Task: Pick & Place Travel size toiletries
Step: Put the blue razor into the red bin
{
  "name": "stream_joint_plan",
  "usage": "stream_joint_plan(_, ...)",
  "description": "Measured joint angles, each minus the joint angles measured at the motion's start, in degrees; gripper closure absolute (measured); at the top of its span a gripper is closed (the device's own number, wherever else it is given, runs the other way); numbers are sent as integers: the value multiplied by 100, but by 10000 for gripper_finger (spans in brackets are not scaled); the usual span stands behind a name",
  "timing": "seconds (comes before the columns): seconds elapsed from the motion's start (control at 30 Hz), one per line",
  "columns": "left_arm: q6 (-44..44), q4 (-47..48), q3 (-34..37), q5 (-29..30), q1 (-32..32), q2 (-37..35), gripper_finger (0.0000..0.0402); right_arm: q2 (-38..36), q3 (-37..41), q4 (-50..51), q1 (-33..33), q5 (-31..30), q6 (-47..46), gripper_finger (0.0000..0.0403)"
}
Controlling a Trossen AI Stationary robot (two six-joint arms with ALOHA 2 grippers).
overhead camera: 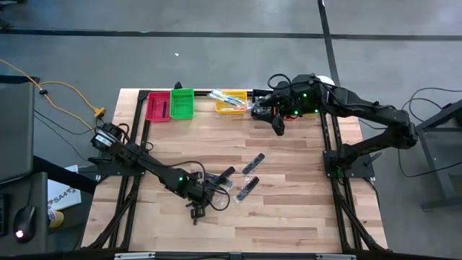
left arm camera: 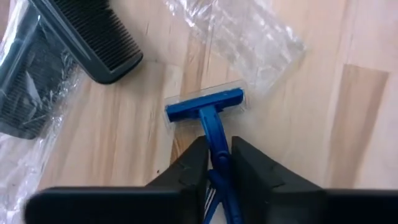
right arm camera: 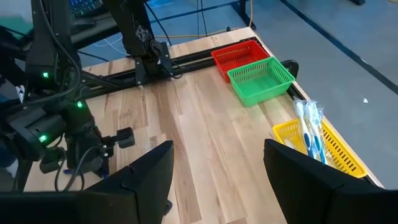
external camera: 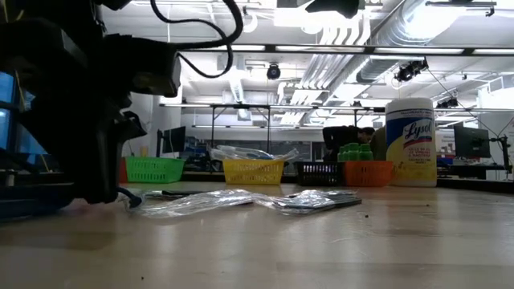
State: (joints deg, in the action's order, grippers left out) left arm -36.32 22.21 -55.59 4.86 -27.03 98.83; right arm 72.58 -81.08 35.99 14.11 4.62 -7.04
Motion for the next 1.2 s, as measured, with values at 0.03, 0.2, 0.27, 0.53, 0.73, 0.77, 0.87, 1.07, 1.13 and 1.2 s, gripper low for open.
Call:
stream_joint_plan(0.03, -4, -12, 0, -2, 2, 0, 358, 0, 0, 2, 0, 2, 27, 165)
stream_joint_plan(0.2, -17, 69, 6, -7, 18, -168, 371, 0, 0, 2, 2, -2, 126, 165)
stream_joint_plan(0.27, -34, 124, 7, -3, 73, -323, 371, 0, 0, 2, 2, -2, 128, 165)
stream_joint_plan(0.53, -256, 579, 11, 85, 271, -1217, 369, 0, 0, 2, 2, -2, 124, 165)
stream_joint_plan(0.73, -257, 608, 7, 79, 354, -1253, 367, 0, 0, 7, 2, -18, 126, 165)
stream_joint_plan(0.77, -258, 593, 2, 69, 390, -1175, 367, 0, 0, 9, 2, -20, 128, 165)
stream_joint_plan(0.87, -341, 651, 13, 70, 421, -926, 366, 0, 0, 20, 2, -22, 143, 165)
stream_joint_plan(1.07, -486, 798, 13, 359, 420, -783, 370, 0, 0, 20, 2, -24, 239, 165)
stream_joint_plan(1.13, -497, 902, 13, 531, 420, -909, 376, 0, 0, 20, 2, -24, 239, 165)
stream_joint_plan(1.2, -572, 972, 9, 637, 420, -1070, 377, 0, 0, 20, 2, -24, 239, 165)
